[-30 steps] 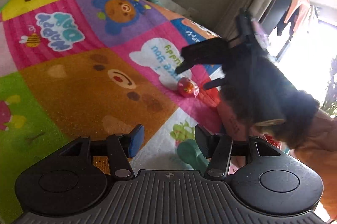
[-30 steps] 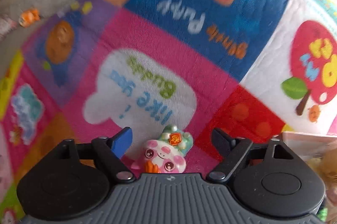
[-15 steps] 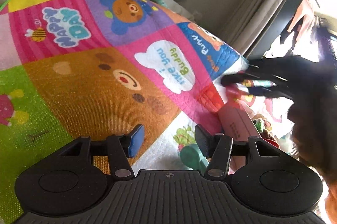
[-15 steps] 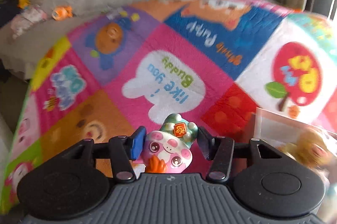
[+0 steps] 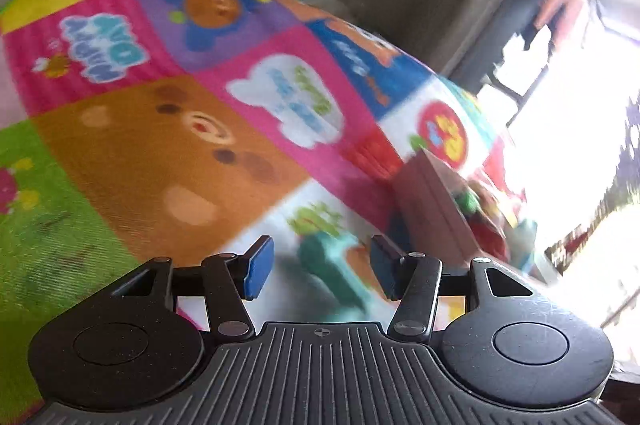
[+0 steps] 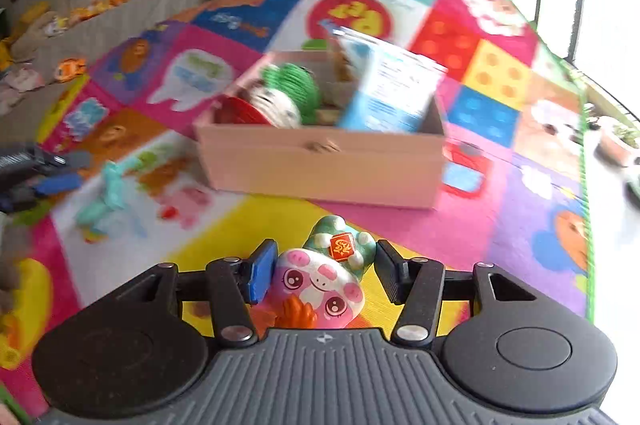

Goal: Organize objects
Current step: 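Grasp the teal plastic toy with the left tool while the right grasps the pig toy, then carry the teal toy with the left tool while the right carries the pig toy over the box, then drop the teal toy into the box with the left tool while the right drops the pig toy in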

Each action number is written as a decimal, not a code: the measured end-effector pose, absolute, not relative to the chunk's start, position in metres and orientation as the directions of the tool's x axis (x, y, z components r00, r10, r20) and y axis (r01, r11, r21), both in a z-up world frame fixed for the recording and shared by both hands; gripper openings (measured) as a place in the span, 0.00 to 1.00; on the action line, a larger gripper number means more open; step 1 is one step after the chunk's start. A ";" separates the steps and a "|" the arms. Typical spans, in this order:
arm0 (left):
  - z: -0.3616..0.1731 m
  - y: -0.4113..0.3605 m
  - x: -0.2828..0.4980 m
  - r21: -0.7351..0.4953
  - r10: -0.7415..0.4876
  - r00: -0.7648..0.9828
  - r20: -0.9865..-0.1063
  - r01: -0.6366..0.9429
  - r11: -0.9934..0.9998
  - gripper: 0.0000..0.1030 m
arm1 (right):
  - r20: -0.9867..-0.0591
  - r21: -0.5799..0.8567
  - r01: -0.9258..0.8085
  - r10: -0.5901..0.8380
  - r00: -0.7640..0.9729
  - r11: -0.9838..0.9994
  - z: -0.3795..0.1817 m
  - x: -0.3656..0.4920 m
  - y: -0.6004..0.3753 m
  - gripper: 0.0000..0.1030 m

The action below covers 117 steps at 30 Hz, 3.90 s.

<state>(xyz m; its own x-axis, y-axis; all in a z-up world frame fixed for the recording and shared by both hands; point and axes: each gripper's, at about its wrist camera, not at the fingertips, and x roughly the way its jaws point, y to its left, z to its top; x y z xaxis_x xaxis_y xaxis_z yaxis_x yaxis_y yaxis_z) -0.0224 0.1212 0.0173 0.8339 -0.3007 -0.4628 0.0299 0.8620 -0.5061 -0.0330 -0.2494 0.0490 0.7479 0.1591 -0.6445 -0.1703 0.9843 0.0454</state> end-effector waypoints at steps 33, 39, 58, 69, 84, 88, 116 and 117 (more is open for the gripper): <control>0.024 0.089 -0.026 -0.400 -0.306 0.790 -0.532 0.084 0.913 0.56 | -0.512 0.184 -0.211 0.277 0.813 0.960 0.085 0.048 -0.292 0.55; 0.029 0.075 -0.011 -0.329 -0.234 0.766 -0.599 0.032 0.944 0.56 | -0.478 0.204 -0.159 0.240 0.845 0.966 0.074 -0.026 -0.308 0.80; 0.015 -0.005 0.000 -0.100 -0.329 0.655 -0.681 0.362 0.927 0.55 | -0.500 0.257 -0.024 0.154 0.852 0.966 0.025 -0.055 -0.318 0.96; 0.022 -0.028 -0.010 -0.075 -0.362 0.647 -0.671 0.426 0.901 0.55 | -0.571 0.251 0.007 0.142 0.808 0.968 0.019 -0.042 -0.318 1.00; 0.024 -0.017 -0.011 -0.107 -0.359 0.658 -0.662 0.391 0.914 0.50 | -0.511 0.220 -0.245 0.326 0.795 0.944 0.038 -0.065 -0.292 1.00; 0.029 -0.003 -0.019 -0.148 -0.371 0.676 -0.637 0.365 0.919 0.48 | -0.574 0.174 -0.258 0.311 0.758 0.950 0.039 -0.053 -0.264 0.92; 0.120 -0.052 0.170 -0.390 -0.465 0.740 -0.486 0.292 0.873 0.46 | -0.470 0.260 -0.121 0.236 0.850 0.958 0.101 -0.050 -0.348 0.45; 0.115 -0.048 0.172 -0.393 -0.467 0.740 -0.485 0.293 0.872 0.46 | -0.476 0.261 -0.114 0.230 0.849 0.959 0.098 -0.047 -0.349 0.45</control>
<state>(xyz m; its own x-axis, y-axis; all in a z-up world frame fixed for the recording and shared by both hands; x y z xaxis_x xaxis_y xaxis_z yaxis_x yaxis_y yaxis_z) 0.1716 -0.0478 0.1151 0.7396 -0.4667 -0.4850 0.2926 0.8718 -0.3927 -0.0472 -0.3489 0.0981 0.8486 0.2304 -0.4762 -0.1137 0.9586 0.2611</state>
